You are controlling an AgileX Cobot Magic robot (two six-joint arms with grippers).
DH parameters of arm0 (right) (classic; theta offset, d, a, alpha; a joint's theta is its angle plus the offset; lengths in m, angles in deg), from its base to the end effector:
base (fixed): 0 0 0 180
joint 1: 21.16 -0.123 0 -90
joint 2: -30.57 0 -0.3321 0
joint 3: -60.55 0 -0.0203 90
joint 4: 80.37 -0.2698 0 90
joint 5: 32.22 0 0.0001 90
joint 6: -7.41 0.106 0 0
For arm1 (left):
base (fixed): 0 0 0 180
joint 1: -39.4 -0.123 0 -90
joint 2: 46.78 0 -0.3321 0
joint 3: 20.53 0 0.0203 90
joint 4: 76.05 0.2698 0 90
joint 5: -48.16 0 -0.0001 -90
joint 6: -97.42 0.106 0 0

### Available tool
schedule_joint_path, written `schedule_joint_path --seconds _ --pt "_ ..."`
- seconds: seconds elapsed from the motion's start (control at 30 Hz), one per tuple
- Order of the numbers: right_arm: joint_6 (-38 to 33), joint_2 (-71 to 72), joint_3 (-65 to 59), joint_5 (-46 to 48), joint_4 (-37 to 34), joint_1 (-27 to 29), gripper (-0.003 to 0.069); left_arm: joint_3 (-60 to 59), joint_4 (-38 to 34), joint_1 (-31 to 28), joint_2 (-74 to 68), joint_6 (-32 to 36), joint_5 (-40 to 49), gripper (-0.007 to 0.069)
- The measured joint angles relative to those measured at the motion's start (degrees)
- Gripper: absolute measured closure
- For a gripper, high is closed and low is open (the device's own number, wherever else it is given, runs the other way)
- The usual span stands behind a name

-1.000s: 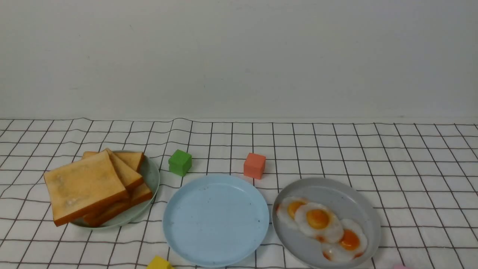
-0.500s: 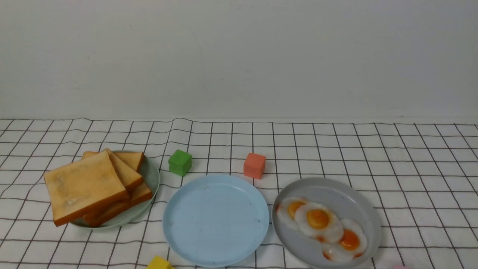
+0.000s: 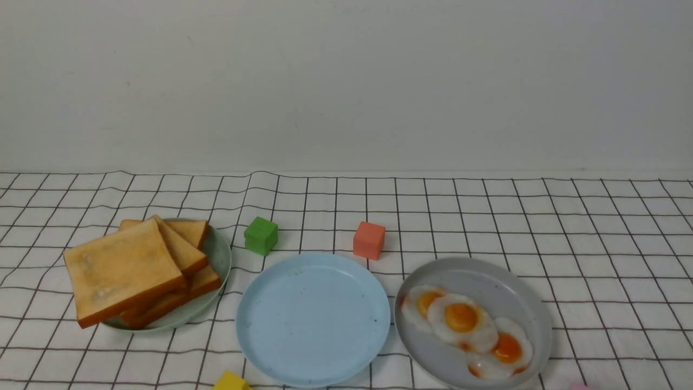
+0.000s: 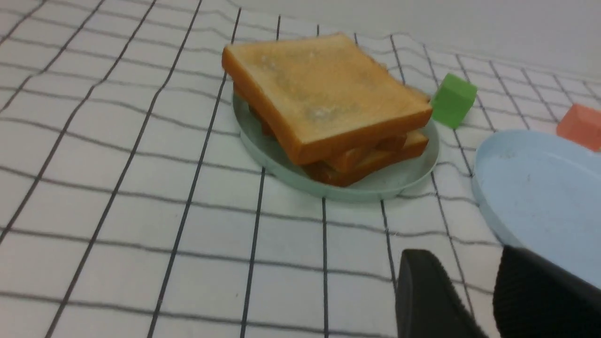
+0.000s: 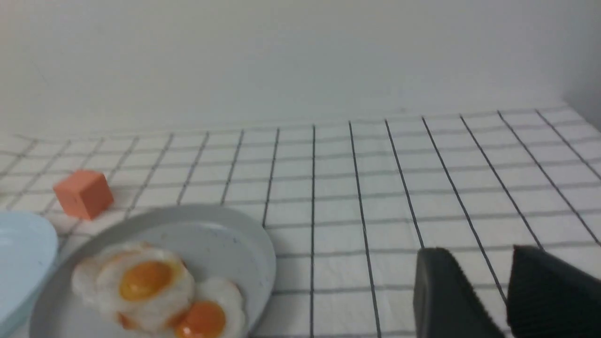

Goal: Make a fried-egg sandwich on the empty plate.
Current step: Use the left arm to grab a slice of bread

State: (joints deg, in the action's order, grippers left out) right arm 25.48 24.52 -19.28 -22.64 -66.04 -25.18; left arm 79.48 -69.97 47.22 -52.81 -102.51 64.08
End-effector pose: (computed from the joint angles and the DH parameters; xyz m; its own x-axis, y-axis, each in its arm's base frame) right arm 0.0431 -0.0014 0.1880 -0.0916 0.0622 -0.9938 -0.0229 0.9976 0.0646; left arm 0.0412 -0.0025 0.1750 -0.2236 -0.2148 -0.9507 0.0551 0.9711 -0.2323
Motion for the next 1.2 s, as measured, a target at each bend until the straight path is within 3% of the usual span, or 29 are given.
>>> schedule_joint_path --seconds 0.17,0.4,0.5,0.6,0.73,0.93,1.1,1.2 --pt "3.4 0.0 0.0 -7.2 -0.9 0.0 0.0421 0.0 0.0 0.0 0.0 0.0 -7.6 0.0386" --pt "9.8 0.0 0.0 -15.8 -1.4 0.0 0.0421 0.0 0.1 0.0 0.0 0.0 -8.6 0.0386" --pt "13.3 0.0 0.0 -25.2 -1.3 0.0 0.0421 -0.1 -0.5 0.0 0.0 -1.2 -15.1 0.0386" --pt "14.8 0.0 1.0 -27.3 -1.0 0.0 0.0421 -0.1 -2.4 0.0 0.0 -3.9 -22.2 0.0386" --pt "19.7 -2.4 13.2 -21.7 -0.5 0.0 0.0421 4.2 -3.3 0.0 0.0 -6.6 -24.9 0.0386" --pt "21.8 -15.4 38.2 -6.9 -0.5 0.0 0.0421 23.6 -2.5 0.0 -7.4 -8.5 -21.2 0.0386" --pt "21.0 -27.9 53.6 5.9 0.8 0.0 0.0421 41.0 -5.5 0.0 -19.6 -15.4 -5.1 0.0386" --pt "17.6 -35.0 57.6 15.1 1.5 0.0 0.0421 48.3 -6.1 0.0 -28.6 -17.5 9.2 0.0386"
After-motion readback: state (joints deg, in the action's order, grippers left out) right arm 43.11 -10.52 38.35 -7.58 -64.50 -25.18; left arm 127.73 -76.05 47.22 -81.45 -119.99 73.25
